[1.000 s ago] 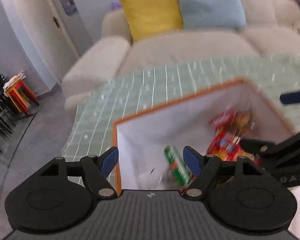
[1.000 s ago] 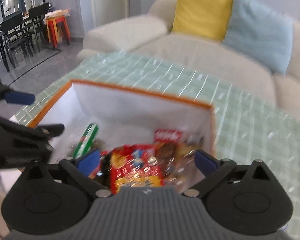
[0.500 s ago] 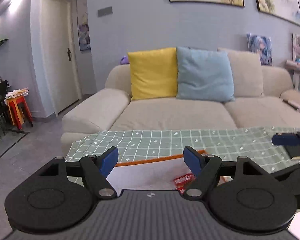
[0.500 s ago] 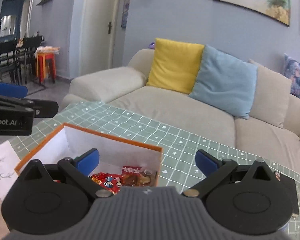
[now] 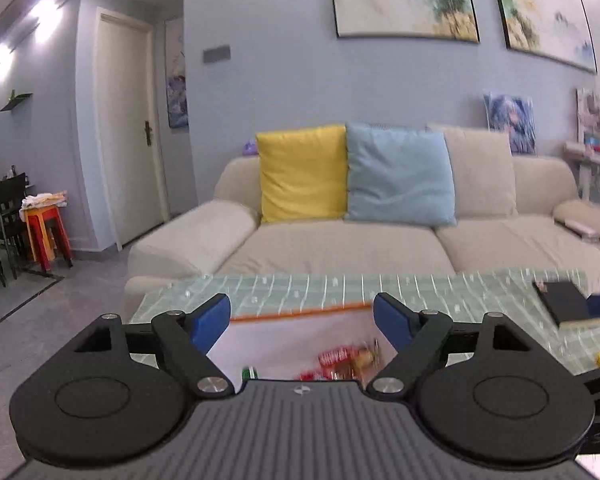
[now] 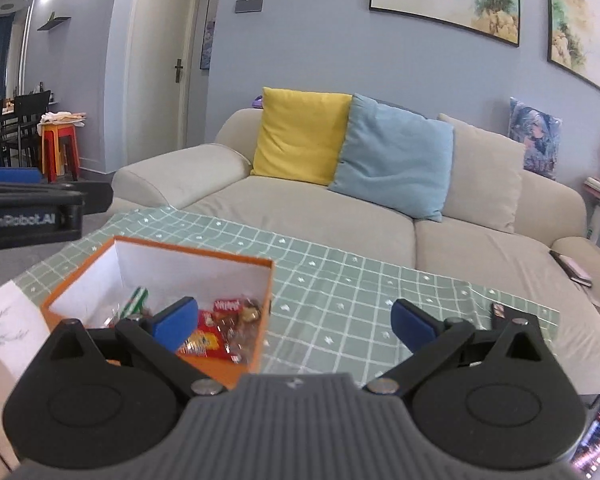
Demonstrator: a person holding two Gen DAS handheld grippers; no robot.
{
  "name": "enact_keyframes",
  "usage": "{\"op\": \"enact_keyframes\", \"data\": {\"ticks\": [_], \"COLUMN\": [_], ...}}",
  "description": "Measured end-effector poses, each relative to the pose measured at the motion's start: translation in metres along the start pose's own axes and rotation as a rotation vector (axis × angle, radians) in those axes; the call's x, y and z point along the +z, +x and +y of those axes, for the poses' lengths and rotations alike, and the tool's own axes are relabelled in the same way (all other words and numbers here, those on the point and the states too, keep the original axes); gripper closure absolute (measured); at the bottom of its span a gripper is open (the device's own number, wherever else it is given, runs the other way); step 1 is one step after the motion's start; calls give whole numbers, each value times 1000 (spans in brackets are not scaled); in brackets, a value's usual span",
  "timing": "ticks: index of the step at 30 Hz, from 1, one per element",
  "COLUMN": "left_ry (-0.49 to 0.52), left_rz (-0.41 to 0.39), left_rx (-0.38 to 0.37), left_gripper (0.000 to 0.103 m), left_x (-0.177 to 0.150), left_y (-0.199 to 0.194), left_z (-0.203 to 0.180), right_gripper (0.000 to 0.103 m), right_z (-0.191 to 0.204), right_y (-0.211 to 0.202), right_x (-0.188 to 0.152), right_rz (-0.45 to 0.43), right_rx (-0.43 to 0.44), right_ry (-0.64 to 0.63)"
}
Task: Organize snacks
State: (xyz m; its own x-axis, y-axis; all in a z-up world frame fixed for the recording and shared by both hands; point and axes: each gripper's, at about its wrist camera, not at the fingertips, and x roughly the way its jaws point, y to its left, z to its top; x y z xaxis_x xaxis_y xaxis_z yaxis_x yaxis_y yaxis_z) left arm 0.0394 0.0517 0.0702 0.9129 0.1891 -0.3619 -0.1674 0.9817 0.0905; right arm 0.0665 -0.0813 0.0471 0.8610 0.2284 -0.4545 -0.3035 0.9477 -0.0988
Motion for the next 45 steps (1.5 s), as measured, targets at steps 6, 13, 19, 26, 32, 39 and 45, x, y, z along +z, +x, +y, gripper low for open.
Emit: {"op": "enact_keyframes", "data": {"ticks": [6, 13, 19, 26, 32, 39, 45], "left_ry": [36, 86, 79, 55, 50, 45, 44], "left_rz": [126, 221, 277, 308, 310, 310, 312], "left_rx": [-15, -34, -24, -26, -35, -33, -33], "left_gripper": [8, 8, 8, 8, 8, 8, 8], "left_x": [-18, -38, -53, -56, -55, -53, -53], "left_y": [-3, 0, 7, 10, 9, 9, 9], "left_z": [-23, -44, -41, -37, -36, -36, -35], "right_gripper": [4, 4, 4, 4, 4, 4, 4], "right_z": [-16, -32, -31, -22, -20, -20, -21], "right_y": [-17, -16, -9, -6, -7, -7, -7], "right_x": [-17, -32, -46, -50, -49, -49, -49], "right_rz": [23, 54, 104, 128, 121, 123, 127], "right_rx": [-76, -138, -149, -134, -138, -135, -135], "right_ry": [59, 147, 147, 126, 115, 109, 115]}}
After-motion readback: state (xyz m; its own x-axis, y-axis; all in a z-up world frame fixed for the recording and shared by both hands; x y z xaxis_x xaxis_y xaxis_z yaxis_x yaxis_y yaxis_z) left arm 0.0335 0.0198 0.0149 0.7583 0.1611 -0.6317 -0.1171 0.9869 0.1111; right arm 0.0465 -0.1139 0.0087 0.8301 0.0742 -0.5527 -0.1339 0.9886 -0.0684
